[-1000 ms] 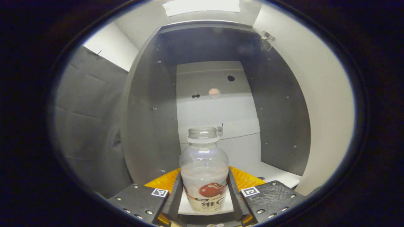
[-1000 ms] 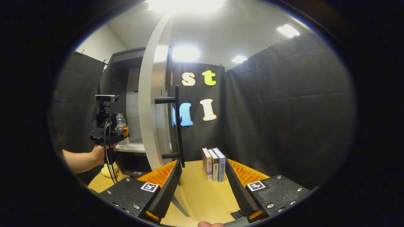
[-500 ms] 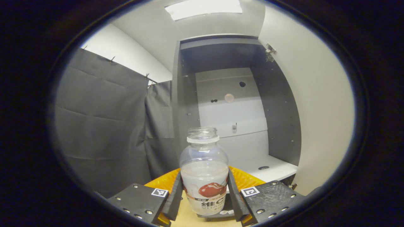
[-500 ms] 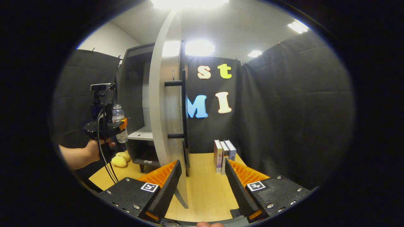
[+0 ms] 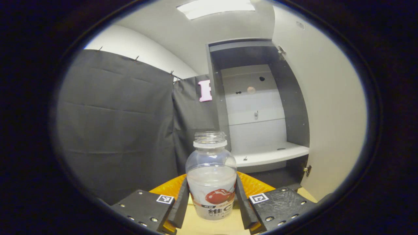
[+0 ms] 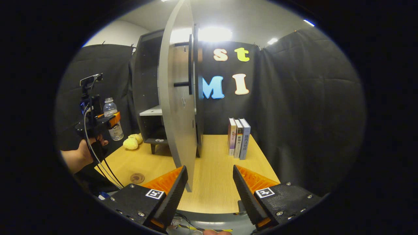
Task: Open the cabinet door with the right hand, grasp the bottle in the cabinet with the left hand and place it on the coaster, then close the cabinet door with the right hand.
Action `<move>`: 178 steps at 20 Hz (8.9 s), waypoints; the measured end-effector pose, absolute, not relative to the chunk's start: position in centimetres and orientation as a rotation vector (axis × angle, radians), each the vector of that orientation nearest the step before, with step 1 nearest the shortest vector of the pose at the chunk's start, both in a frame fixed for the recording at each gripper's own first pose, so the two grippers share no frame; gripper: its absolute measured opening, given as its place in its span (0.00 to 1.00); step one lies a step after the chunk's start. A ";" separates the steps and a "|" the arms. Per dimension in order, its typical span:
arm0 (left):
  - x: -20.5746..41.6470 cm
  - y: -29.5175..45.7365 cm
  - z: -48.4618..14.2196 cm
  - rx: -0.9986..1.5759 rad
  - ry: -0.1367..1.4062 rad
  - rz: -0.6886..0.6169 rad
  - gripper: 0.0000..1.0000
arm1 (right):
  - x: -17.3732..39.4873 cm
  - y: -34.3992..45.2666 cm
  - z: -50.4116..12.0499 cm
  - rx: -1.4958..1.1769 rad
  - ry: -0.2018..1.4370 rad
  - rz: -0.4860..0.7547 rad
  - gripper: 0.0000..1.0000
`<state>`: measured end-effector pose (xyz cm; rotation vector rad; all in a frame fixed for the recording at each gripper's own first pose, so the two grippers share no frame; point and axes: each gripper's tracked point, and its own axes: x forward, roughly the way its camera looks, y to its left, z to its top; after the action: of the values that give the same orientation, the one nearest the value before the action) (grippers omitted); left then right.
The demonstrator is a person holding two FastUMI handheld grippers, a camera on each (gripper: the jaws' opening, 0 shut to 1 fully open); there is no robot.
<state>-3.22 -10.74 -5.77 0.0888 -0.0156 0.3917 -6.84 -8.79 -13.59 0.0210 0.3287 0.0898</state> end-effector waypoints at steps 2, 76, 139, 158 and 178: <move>-5.2 -11.2 -8.2 0.130 -0.004 0.394 0.68 | -7.6 -8.0 -16.2 0.023 0.396 0.115 0.86; -12.8 -21.3 8.9 0.103 -0.182 0.165 0.86 | 1.1 -12.2 0.3 0.045 0.026 -0.001 0.87; 4.1 -11.4 7.8 0.064 -0.068 0.065 0.80 | 13.3 9.1 6.7 0.054 -0.052 0.057 0.94; 4.7 -13.0 7.5 0.050 -0.049 0.062 0.80 | 12.7 8.5 6.0 0.051 -0.025 0.059 0.92; 4.9 -12.5 6.9 0.057 -0.031 0.055 0.80 | 12.6 9.2 5.6 0.053 -0.020 0.067 0.94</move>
<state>4.92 -12.51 6.89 0.0567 -0.0313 0.0547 12.63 9.17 5.63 0.0531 -0.0196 0.0674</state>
